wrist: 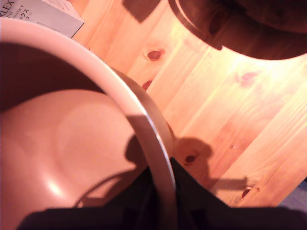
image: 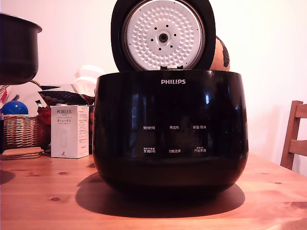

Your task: Place the pot you are holding inside the rice cooker

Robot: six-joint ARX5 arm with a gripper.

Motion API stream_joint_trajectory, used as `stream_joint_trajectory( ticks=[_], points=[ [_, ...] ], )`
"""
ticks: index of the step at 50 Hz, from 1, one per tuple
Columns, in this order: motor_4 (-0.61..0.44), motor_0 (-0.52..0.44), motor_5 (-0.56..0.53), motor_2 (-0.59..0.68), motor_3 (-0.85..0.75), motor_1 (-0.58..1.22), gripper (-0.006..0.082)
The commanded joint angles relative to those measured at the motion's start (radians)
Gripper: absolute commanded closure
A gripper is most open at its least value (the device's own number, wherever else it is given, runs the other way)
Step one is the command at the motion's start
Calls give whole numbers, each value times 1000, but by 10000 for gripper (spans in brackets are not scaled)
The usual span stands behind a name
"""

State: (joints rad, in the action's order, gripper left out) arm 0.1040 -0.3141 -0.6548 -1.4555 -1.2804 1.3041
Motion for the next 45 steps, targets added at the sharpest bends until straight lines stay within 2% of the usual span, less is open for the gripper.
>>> stream_joint_trajectory(
  ticks=[1, 12, 20, 28, 45],
  points=[
    [5, -3, 4, -21, 24, -17, 791],
    [-21, -4, 89, -21, 43, -17, 791],
    [-116, -31, 158, -23, 53, -17, 791],
    [-201, -91, 167, -23, 67, -17, 791],
    [-267, -270, 219, -50, 147, -17, 791]
  ],
)
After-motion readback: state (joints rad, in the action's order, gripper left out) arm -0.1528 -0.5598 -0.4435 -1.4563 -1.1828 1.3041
